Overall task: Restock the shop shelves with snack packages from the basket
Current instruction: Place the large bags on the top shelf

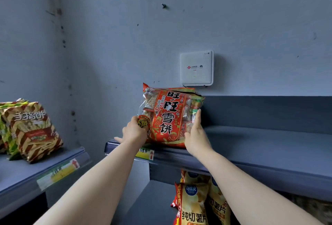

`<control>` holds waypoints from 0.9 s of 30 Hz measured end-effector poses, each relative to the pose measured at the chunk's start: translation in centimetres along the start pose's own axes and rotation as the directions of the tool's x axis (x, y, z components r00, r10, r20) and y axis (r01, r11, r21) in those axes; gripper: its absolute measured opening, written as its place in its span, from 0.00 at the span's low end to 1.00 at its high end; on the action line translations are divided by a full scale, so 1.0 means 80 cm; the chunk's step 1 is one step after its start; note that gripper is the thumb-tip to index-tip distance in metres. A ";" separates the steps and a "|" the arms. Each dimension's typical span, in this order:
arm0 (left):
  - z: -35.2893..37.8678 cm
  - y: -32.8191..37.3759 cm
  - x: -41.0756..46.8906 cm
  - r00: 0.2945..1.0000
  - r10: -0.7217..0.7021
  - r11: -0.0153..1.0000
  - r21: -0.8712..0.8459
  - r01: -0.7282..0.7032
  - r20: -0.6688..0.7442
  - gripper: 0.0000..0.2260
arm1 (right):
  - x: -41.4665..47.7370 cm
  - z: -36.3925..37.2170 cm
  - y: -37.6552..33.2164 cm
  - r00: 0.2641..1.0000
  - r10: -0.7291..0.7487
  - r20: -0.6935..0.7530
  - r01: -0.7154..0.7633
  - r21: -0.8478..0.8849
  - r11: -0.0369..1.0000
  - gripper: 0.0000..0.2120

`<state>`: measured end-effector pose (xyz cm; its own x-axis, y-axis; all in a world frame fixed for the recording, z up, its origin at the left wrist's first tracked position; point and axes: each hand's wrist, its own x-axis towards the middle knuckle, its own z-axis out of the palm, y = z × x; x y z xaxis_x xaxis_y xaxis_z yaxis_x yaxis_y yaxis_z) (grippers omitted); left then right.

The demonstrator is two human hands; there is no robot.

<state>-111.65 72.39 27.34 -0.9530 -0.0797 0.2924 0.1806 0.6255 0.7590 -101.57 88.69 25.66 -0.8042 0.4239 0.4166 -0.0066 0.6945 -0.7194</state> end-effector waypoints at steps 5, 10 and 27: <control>0.024 -0.018 0.032 1.000 -0.011 0.993 0.115 0.011 0.006 0.16 | 0.010 0.024 -0.002 0.996 -0.085 0.037 0.092 -0.447 0.890 0.34; 0.033 -0.029 0.037 0.990 0.100 0.985 0.149 -0.084 -0.101 0.25 | 0.017 0.028 0.000 0.999 0.037 0.007 -0.028 -0.540 0.841 0.30; 0.090 0.079 -0.165 0.707 0.692 0.707 0.060 -0.704 0.146 0.21 | -0.164 -0.124 0.066 0.967 0.003 -0.254 -0.205 -0.772 0.602 0.24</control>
<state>-99.67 82.98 24.12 -0.5847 0.4897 0.6468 0.7843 0.5452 0.2962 -85.15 92.56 21.93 -0.6267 0.5601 0.5418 0.6197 0.7797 -0.0892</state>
